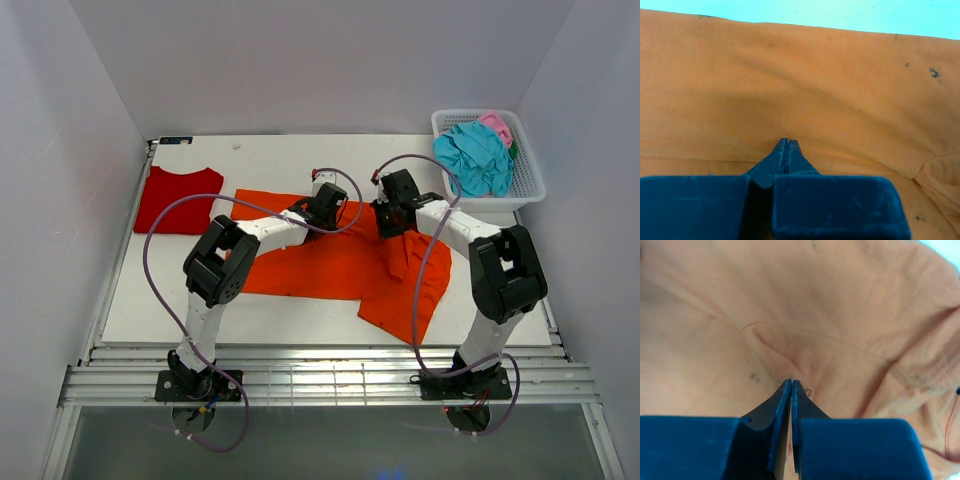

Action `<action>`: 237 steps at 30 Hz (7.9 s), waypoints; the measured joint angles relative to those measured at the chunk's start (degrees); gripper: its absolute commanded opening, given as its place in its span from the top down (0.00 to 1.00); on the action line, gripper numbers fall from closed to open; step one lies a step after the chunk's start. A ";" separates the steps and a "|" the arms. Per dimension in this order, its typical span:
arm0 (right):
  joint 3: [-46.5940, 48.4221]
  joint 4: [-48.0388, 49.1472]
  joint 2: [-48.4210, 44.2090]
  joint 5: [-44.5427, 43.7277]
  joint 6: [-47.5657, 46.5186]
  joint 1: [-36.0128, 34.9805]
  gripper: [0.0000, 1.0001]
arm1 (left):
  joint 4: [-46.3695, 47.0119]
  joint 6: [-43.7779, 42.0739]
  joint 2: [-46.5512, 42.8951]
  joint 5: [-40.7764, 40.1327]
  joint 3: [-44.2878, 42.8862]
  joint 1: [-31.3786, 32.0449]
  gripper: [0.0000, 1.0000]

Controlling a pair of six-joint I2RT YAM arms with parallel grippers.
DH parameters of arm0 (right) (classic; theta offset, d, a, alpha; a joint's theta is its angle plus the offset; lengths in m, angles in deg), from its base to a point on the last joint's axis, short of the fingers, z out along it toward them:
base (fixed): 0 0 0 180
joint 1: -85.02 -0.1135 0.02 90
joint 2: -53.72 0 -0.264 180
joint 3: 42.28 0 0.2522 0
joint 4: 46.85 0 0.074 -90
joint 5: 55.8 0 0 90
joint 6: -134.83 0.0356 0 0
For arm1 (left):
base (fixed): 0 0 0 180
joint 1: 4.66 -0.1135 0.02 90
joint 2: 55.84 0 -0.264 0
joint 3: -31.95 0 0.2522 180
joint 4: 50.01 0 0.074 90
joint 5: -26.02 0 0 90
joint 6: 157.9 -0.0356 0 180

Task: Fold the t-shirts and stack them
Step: Fold the flattened tshirt in 1/3 of the way

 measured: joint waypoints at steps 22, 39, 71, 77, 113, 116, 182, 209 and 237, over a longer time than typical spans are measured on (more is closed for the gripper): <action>-5.25 -0.42 -3.50 10.95 0.79 -4.63 0.92 | -0.26 0.02 0.00 0.22 -0.02 0.00 1.00; -5.25 0.00 -4.81 7.91 -0.24 -5.14 0.63 | -0.39 0.00 -0.02 0.20 -0.02 0.00 1.00; 10.16 -1.81 6.08 -18.91 -2.80 5.11 0.65 | 1.60 -1.99 -1.95 -3.80 3.78 -16.28 1.00; 11.72 -2.01 6.40 -20.00 -3.76 6.51 0.65 | 3.28 -2.60 -1.95 -3.41 3.78 -17.64 1.00; 13.75 -5.05 12.31 -27.54 -6.73 9.40 0.92 | 2.58 1.07 1.09 -0.85 1.27 -29.35 1.00; 13.75 -5.14 12.90 -27.39 -6.75 10.25 0.92 | 2.56 1.40 1.09 -0.33 1.27 -29.62 1.00; 28.85 -8.37 20.79 -13.75 -8.35 13.20 0.65 | 2.23 3.39 1.09 1.90 0.94 -30.75 1.00; 38.36 -12.44 26.25 -18.16 -7.96 14.01 0.92 | 2.25 3.39 1.09 1.70 0.94 -30.75 1.00; 36.87 -1.36 28.22 -24.98 -8.35 14.95 0.63 | 3.98 2.49 0.35 1.55 2.19 -30.80 0.85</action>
